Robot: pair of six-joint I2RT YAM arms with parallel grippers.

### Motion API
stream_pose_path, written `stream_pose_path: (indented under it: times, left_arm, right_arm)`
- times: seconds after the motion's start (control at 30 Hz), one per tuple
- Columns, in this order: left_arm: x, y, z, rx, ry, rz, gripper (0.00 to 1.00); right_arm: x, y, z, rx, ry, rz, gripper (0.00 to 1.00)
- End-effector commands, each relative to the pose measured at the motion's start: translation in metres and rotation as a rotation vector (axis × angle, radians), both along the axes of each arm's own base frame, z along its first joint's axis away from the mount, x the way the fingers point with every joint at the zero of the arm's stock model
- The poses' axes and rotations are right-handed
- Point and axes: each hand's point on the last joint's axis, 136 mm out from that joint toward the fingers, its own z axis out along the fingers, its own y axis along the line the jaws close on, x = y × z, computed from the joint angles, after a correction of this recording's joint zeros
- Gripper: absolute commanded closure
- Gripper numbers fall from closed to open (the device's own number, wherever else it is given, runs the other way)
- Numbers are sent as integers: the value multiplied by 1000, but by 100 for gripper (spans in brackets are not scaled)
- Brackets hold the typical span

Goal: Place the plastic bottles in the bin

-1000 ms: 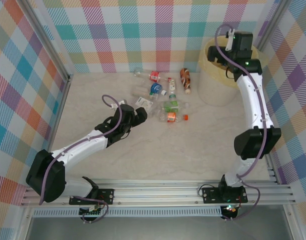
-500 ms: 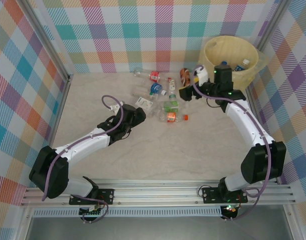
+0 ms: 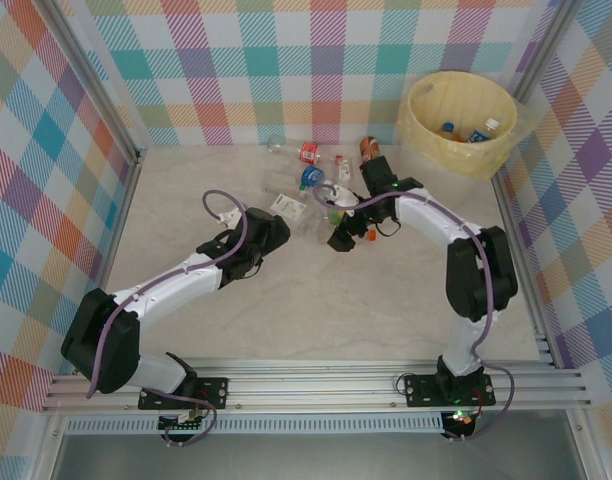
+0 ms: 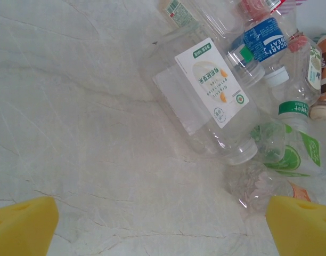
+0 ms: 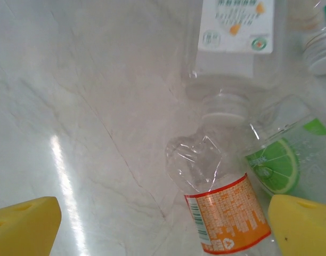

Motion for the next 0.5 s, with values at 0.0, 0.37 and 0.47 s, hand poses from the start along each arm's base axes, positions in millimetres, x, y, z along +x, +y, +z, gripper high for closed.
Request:
stream_pose_path:
  times: [0.0, 0.37, 0.47]
  left_arm:
    - [4, 7, 8, 6, -7, 36, 0]
    - [3, 6, -1, 9, 16, 37, 0]
    - [3, 6, -4, 9, 24, 38, 0]
  right_arm:
    - [2, -6, -19, -146, -54, 102, 0]
    - [4, -7, -63, -287, -69, 157, 4]
    - [-13, -6, -73, -308, -23, 217, 5]
